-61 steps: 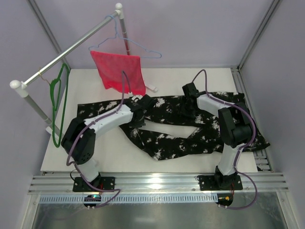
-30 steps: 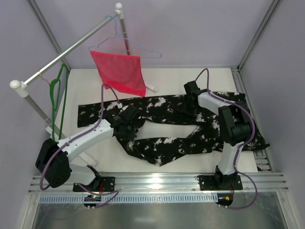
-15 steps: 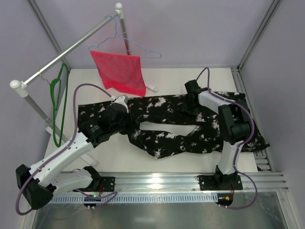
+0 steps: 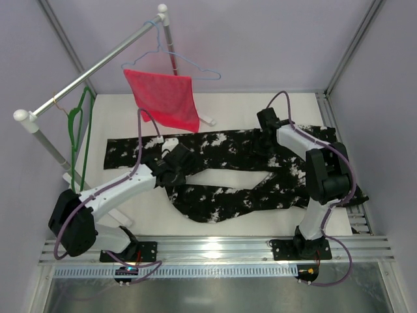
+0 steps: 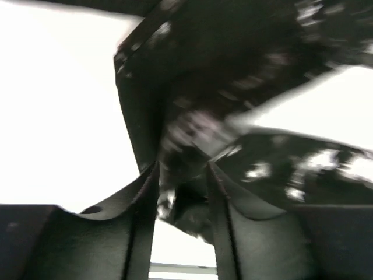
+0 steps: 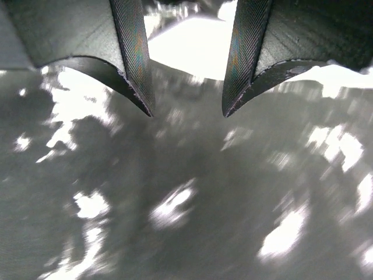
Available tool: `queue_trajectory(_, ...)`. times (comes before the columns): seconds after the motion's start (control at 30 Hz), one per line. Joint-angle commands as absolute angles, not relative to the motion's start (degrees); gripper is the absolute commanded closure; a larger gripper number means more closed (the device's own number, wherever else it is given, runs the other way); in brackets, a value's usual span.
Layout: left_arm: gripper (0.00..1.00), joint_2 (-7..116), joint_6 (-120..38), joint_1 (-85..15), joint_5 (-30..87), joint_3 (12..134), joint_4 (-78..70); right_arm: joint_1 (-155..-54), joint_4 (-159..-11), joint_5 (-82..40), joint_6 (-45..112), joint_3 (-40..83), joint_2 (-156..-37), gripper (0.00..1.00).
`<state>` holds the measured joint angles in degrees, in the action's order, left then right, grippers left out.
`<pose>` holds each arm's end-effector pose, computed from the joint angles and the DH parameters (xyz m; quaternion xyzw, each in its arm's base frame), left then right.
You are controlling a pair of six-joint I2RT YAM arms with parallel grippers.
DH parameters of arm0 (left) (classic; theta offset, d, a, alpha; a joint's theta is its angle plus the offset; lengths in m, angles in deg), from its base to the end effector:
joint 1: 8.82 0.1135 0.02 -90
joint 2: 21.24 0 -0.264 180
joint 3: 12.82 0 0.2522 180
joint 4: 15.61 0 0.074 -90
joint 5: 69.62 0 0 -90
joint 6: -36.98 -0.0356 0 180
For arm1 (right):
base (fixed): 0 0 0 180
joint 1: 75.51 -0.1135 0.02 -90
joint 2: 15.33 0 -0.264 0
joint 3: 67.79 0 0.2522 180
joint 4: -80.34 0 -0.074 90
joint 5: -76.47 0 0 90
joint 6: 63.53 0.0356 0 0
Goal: Place the trousers on the hanger
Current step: Fold the trousers
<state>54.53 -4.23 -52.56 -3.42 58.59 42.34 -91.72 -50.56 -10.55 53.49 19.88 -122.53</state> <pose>0.1950 -0.1667 0.2559 -0.0912 0.9470 -0.0308 0.3065 0.3613 0.1031 0.1794 0.0973 0.9775 0.0445 0.1817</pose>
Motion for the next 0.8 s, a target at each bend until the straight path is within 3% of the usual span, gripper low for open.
queue_trajectory(0.0,0.59,56.54,-3.36,-52.58,-8.72,58.24,44.49,-91.59,-50.56,-20.27,45.65,18.13,-114.40,0.47)
queue_trajectory(0.17,0.41,58.73,-10.65,-52.32,-4.32,62.97,38.41,-93.43,-53.90,-33.47,41.15,10.84,-108.41,0.48)
queue_trajectory(0.27,0.39,62.94,-13.20,-51.79,-3.98,66.15,38.24,-97.65,-54.69,-34.09,39.48,8.72,-108.32,0.48)
queue_trajectory(0.4,0.37,66.29,-22.76,-51.71,8.22,67.56,31.38,-100.91,-60.92,-37.94,42.98,2.77,-106.48,0.48)
queue_trajectory(0.77,0.34,78.51,-34.21,-53.11,11.94,72.83,29.80,-101.35,-66.03,-34.10,48.70,-3.14,-99.45,0.48)
